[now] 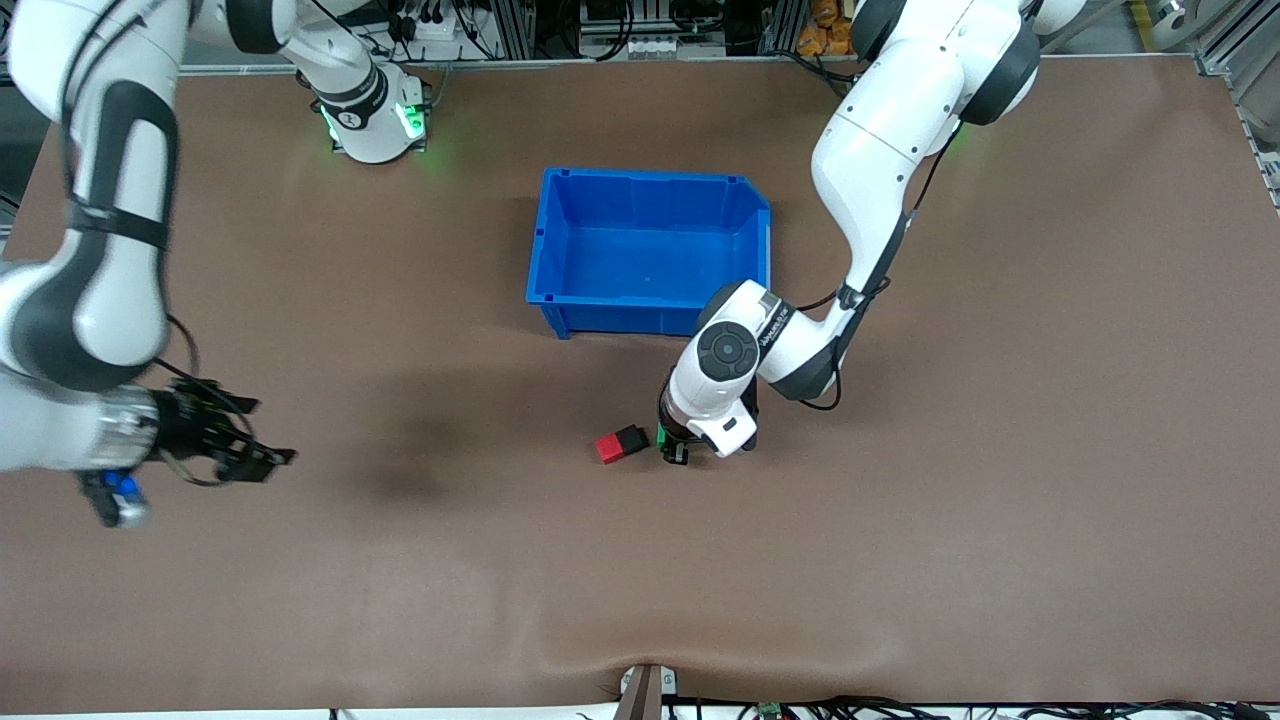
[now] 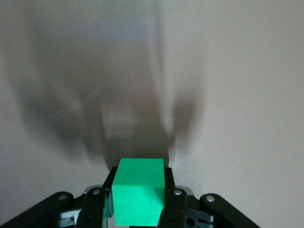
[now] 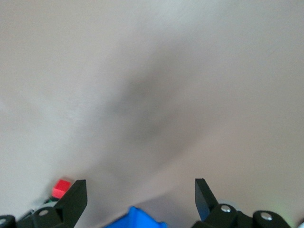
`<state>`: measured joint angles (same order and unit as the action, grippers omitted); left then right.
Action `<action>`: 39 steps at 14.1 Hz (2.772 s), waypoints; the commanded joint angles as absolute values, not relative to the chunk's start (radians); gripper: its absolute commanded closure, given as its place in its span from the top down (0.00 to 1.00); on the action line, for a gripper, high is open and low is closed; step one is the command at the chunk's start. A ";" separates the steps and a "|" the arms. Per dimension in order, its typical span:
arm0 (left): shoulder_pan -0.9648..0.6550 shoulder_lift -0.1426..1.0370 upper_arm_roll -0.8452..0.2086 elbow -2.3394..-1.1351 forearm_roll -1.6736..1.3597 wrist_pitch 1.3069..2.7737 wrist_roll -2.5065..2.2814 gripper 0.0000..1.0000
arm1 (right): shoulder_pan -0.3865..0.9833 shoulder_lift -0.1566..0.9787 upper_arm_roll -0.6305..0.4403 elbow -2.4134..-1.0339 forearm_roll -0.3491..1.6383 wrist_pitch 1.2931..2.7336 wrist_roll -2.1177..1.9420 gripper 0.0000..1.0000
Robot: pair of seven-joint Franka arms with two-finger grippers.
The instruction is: Attach green and red cubes to black cube
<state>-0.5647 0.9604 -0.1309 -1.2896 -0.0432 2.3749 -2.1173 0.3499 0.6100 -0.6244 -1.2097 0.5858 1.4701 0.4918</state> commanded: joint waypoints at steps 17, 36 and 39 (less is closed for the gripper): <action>-0.617 1.002 -0.107 -1.255 -0.107 2.433 -2.284 0.51 | -0.100 -0.104 -0.045 -1.627 0.066 1.431 -0.063 1.00; -0.453 0.639 -0.143 -1.408 0.290 2.184 -1.526 1.00 | -0.011 -0.025 -0.054 -1.451 -0.023 1.385 -0.061 1.00; -0.263 0.482 -0.236 -1.576 0.270 2.184 -1.275 1.00 | -0.011 -0.025 -0.052 -1.450 -0.020 1.390 -0.060 1.00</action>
<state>-0.3766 0.6309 -0.1646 -1.3894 0.2756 2.1757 -1.3935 -0.0085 -0.0358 -0.0546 -1.4742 -0.0046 1.3982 -0.0518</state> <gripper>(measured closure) 0.000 0.000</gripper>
